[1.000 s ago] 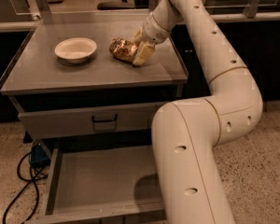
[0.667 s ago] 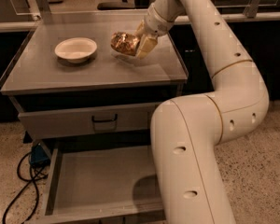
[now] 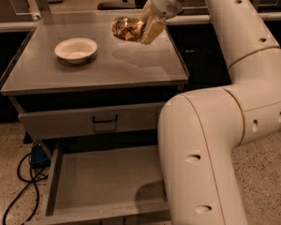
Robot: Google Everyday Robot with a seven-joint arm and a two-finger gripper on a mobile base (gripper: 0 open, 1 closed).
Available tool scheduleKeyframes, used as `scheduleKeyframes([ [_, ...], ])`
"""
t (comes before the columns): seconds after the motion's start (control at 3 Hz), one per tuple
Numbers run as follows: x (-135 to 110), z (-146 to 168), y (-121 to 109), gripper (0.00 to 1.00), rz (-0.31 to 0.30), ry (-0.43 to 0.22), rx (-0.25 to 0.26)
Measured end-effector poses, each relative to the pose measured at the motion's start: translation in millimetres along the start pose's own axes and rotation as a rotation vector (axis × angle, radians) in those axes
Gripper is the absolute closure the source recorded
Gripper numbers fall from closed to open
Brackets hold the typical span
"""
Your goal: Place orange can into middle drawer
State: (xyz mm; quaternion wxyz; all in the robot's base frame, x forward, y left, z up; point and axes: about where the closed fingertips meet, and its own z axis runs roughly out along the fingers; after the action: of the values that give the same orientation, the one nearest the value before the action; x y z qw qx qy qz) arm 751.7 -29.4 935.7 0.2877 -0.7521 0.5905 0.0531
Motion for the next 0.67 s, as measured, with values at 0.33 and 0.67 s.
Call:
scheduleKeyframes([
  [0.33,-10,2,8,1.00,-0.010,0.025,-0.038],
  [0.67,-31,-22,20,1.00,-0.023,0.021,-0.021],
])
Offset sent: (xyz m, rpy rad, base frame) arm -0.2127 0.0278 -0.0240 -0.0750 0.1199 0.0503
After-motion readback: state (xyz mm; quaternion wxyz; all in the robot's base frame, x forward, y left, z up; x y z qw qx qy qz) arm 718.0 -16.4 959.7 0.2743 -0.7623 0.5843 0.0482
